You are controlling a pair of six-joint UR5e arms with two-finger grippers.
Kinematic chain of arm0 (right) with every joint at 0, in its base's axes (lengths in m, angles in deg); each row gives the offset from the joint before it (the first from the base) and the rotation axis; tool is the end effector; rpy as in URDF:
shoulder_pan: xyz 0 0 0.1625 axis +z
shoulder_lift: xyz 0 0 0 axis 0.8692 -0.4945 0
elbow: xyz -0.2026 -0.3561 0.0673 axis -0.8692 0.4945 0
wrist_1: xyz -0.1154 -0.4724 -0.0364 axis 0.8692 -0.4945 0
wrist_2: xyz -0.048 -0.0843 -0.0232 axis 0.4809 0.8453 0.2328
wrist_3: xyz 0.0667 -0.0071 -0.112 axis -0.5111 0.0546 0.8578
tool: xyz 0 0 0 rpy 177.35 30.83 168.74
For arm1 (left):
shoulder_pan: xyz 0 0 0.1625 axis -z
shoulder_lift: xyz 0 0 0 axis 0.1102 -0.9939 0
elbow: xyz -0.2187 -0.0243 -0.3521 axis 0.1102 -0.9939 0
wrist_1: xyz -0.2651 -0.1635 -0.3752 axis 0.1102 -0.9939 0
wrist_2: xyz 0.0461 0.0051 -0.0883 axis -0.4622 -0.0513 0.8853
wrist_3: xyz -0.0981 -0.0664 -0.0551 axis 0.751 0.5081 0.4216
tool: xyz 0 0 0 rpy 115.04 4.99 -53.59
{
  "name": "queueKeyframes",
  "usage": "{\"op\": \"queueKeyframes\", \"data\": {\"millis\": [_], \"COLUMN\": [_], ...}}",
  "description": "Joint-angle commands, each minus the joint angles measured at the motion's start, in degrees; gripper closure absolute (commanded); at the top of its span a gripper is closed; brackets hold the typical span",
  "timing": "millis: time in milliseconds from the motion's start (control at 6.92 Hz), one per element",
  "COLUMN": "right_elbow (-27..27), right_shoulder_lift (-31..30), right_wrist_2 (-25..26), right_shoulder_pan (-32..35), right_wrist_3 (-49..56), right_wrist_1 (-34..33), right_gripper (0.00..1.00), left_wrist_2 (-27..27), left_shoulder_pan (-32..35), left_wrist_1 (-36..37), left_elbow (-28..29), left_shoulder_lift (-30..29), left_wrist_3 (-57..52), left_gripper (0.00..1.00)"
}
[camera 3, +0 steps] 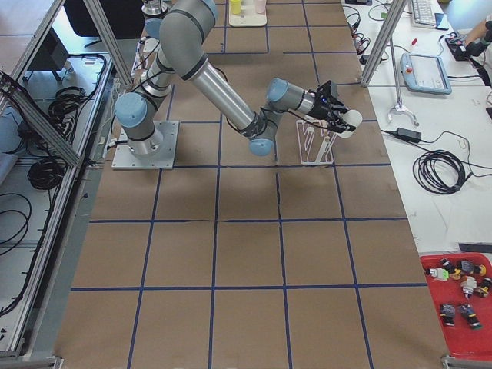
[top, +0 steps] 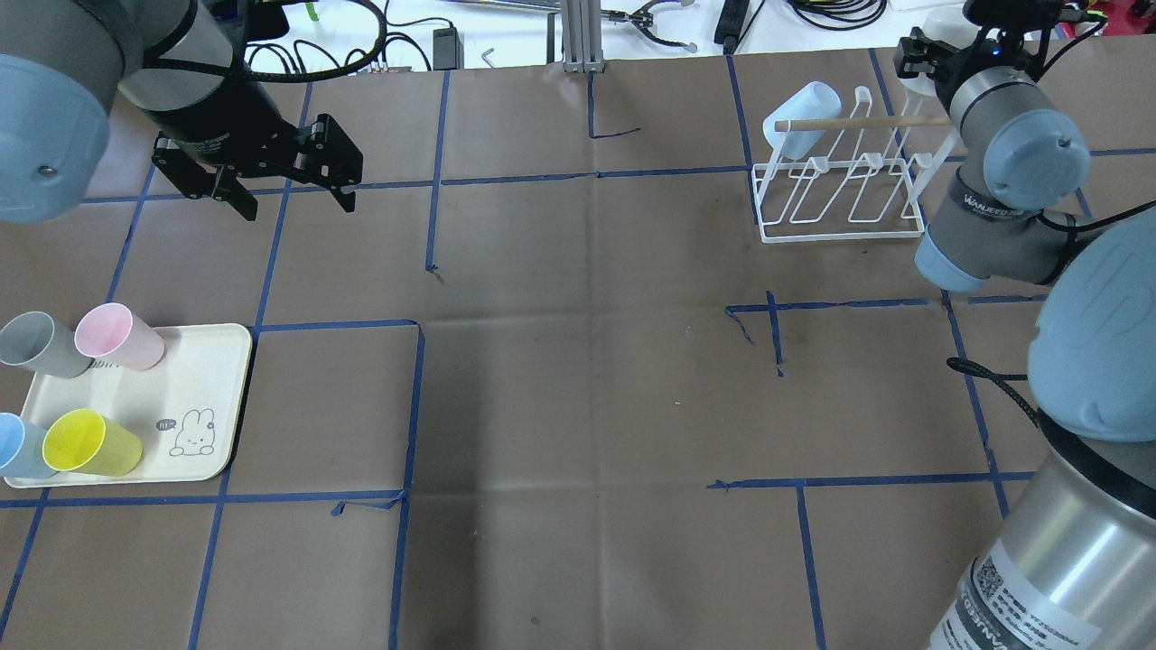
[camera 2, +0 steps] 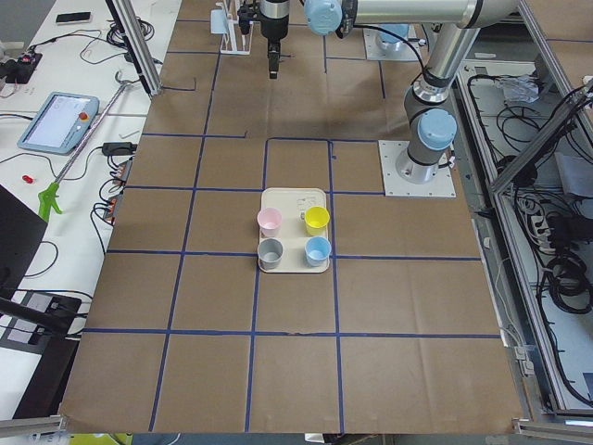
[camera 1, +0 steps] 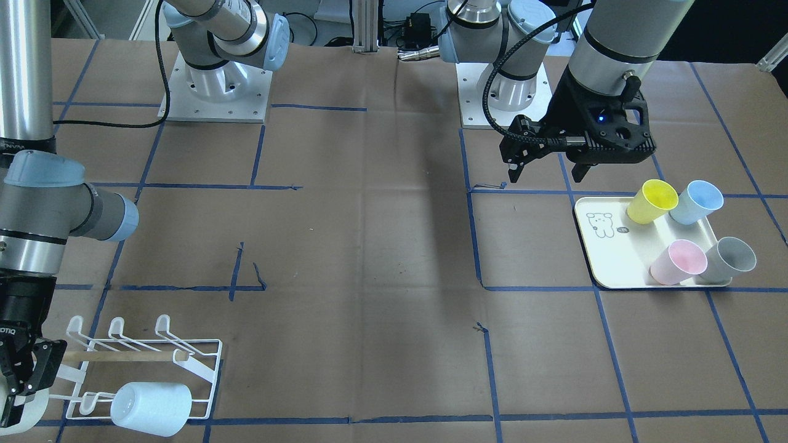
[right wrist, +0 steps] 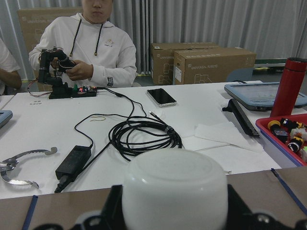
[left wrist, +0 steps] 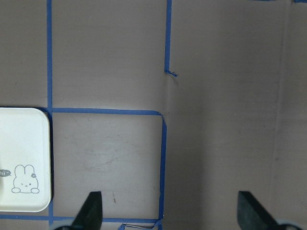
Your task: Transfer IKEA cup to right arm and place on rack
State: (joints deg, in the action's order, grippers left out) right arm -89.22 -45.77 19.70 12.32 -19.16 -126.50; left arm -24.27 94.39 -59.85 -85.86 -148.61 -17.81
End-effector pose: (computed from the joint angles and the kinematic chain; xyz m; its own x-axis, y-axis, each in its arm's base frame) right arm -0.0653 -0.7211 0.2034 -0.9896 0.1438 0.0035 0.0463 0.3418 -0.9386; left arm -0.1153 -0.5849 0.4421 -0.9993 -0.0366 0.0126 -0.0373 0.9975 -0.0592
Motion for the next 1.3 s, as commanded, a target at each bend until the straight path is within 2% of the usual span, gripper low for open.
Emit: {"op": "queueKeyframes", "data": {"millis": [0, 289, 434, 578, 723, 1157], "right_elbow": [-0.52, -2.01, -2.19, -1.85, -1.93, -1.41], "right_shoulder_lift": [0.17, 0.17, 0.08, -0.09, -0.01, -1.58], "right_wrist_2": [0.24, 0.59, 0.59, 0.85, 0.86, 0.68], "right_shoulder_pan": [0.35, 0.44, 0.44, 0.44, 0.53, 0.88], "right_wrist_3": [0.00, -0.09, 0.00, -0.17, -0.78, -0.79], "right_wrist_1": [0.07, 0.24, 0.33, 0.24, 0.33, 1.81], "right_gripper": [0.91, 0.90, 0.76, 0.21, 0.01, 0.00], "left_wrist_2": [0.00, 0.00, -0.09, -0.09, -0.09, -0.09], "left_shoulder_pan": [0.00, 0.00, 0.09, 0.09, 0.09, 0.09], "left_wrist_1": [0.00, -0.09, 0.00, -0.09, 0.00, 0.00], "left_elbow": [-0.05, 0.04, 0.04, 0.04, 0.04, 0.12], "left_shoulder_lift": [0.00, 0.00, 0.00, 0.00, 0.00, 0.09], "left_wrist_3": [0.50, 0.77, 0.77, 0.77, 0.77, 0.77], "left_gripper": [0.00, 0.00, 0.00, 0.00, 0.00, 0.00]}}
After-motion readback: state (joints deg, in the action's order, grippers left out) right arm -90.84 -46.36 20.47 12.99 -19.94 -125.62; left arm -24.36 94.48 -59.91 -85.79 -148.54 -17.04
